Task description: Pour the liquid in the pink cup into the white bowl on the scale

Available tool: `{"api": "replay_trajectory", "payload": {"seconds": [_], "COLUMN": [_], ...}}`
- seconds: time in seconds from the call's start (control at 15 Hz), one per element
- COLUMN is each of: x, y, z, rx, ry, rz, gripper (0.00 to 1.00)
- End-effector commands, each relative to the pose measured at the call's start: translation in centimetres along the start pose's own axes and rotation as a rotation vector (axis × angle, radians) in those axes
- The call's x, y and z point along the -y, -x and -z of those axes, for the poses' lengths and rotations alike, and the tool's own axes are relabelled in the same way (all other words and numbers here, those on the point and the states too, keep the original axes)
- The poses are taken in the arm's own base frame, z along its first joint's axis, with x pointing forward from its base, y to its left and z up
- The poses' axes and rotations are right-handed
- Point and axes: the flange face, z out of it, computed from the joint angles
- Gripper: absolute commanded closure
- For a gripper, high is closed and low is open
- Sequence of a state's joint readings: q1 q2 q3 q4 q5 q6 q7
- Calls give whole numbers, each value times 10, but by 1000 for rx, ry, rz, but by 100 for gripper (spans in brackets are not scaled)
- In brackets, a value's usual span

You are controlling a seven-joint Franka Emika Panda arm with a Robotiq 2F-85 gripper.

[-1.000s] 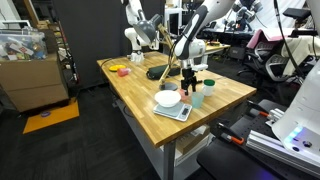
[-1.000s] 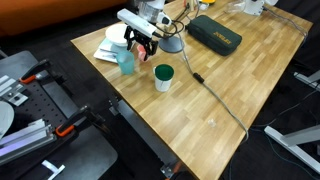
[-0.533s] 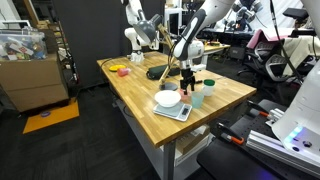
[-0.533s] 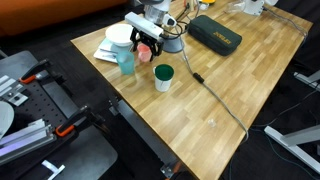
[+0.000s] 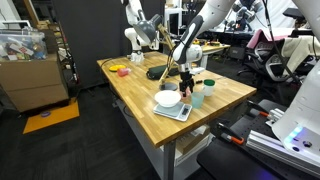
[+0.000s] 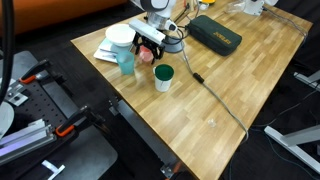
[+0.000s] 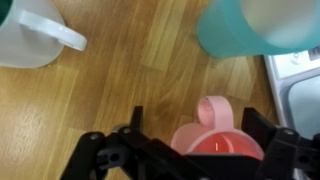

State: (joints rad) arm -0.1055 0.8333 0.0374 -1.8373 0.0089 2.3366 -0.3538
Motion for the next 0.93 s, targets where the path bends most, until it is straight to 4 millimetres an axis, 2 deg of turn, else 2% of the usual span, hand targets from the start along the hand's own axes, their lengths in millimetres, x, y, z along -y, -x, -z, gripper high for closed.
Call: {"api": "replay_trajectory", "payload": {"seconds": [0.0,0.07,0.4,0.47,0.6,0.87], "x": [-2,0,9,11,13,15], "y": [-2,-2,-4,-4,-3,-1], "z": [5,6,14,14,13,12], "rx": [-10,-15,-38,-41,-41,-40], "ry": [-17,-18,-26,-29,-34,-34], "rz": [16,16,20,20,20,14], "gripper": [6,26,60,64,66,67]}}
